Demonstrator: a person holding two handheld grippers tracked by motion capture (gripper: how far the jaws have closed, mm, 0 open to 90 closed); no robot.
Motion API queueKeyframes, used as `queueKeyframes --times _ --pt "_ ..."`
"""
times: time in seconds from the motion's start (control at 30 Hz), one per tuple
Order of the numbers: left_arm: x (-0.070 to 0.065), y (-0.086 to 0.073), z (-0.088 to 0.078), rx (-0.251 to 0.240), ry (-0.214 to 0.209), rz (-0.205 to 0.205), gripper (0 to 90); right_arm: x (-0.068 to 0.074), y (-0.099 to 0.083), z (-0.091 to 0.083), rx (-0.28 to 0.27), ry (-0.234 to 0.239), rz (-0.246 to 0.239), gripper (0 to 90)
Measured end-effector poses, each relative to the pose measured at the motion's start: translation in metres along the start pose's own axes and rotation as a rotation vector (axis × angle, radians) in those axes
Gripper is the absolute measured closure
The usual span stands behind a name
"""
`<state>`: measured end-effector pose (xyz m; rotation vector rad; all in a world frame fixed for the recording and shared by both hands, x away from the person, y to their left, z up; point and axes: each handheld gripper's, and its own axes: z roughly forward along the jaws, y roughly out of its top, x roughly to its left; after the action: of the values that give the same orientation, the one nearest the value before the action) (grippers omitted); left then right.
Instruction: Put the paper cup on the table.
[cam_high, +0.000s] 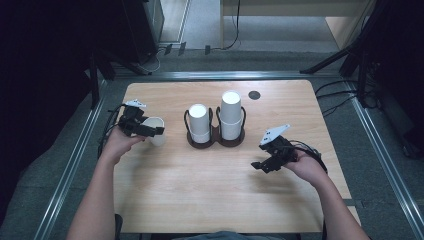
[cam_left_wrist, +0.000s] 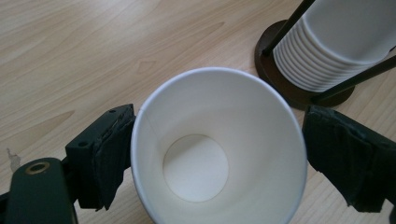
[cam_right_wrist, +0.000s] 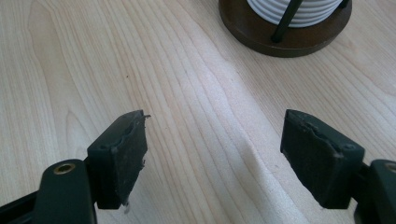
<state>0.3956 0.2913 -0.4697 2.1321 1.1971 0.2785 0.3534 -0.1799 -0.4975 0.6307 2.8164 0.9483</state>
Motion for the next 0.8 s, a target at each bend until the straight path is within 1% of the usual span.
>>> queueKeyframes --times 0.13,0.2,0.33,0.47,0.57,0.8 --pt "0.001 0.001 -0.004 -0.002 0.003 -0.017 11.3 0.0 0.0 0.0 0.002 0.0 -0.003 23.1" --pt "0.002 0.001 -0.006 -0.006 0.008 -0.014 11.4 0.0 0.0 0.0 0.002 -0.001 -0.004 23.1" --pt "0.003 0.001 -0.012 -0.019 0.003 -0.026 11.8 0.0 0.0 0.0 0.001 0.005 -0.004 23.1" --pt "0.003 0.003 -0.018 -0.035 0.007 -0.028 11.8 0.0 0.0 0.0 0.003 0.005 -0.006 23.1" --pt "0.003 0.004 -0.021 -0.037 0.007 -0.031 12.1 0.0 0.0 0.0 0.003 0.005 -0.006 23.1" --pt "-0.002 0.008 -0.029 -0.051 0.015 -0.021 12.4 0.0 -0.001 0.001 0.01 0.003 -0.005 23.1"
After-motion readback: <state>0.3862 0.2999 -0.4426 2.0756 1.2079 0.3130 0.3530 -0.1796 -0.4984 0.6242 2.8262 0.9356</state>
